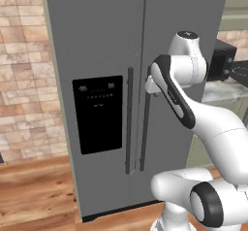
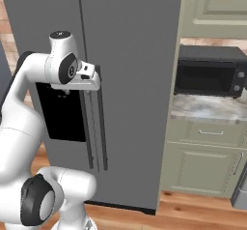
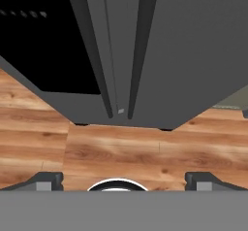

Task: Retrieve the sausage and cheese from the fridge and place them on the cutting board on the counter.

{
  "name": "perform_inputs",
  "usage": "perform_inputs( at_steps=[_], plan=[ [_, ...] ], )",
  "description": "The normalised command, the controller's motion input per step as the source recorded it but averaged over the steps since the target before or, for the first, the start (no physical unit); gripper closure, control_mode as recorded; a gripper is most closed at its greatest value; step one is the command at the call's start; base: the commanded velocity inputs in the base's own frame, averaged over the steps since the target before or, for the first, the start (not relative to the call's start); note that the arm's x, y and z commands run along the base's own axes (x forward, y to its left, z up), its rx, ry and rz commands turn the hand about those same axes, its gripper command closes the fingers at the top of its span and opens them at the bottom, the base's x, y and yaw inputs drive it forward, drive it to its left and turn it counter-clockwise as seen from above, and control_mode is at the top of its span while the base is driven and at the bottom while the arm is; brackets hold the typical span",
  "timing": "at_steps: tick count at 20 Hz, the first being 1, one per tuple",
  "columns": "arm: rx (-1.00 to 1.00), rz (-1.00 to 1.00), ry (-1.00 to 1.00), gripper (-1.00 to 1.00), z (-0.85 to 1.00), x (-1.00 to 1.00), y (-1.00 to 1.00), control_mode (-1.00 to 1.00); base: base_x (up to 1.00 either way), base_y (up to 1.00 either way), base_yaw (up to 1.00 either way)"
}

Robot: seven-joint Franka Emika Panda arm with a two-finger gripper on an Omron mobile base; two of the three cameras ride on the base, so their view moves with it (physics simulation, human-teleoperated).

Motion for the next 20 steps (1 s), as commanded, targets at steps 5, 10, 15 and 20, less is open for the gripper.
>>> perform_inputs(
  at_steps=[5, 10, 15, 20],
  plan=[
    [0.0, 0.0, 0.0, -1.0, 0.0, 0.0, 0.0, 1.0, 0.0, 0.0, 0.0],
    [0.0, 0.0, 0.0, -1.0, 0.0, 0.0, 0.0, 1.0, 0.0, 0.0, 0.0],
    [0.0, 0.0, 0.0, -1.0, 0.0, 0.0, 0.0, -1.0, 0.0, 0.0, 0.0],
    [0.0, 0.0, 0.0, -1.0, 0.0, 0.0, 0.0, -1.0, 0.0, 0.0, 0.0]
  ],
)
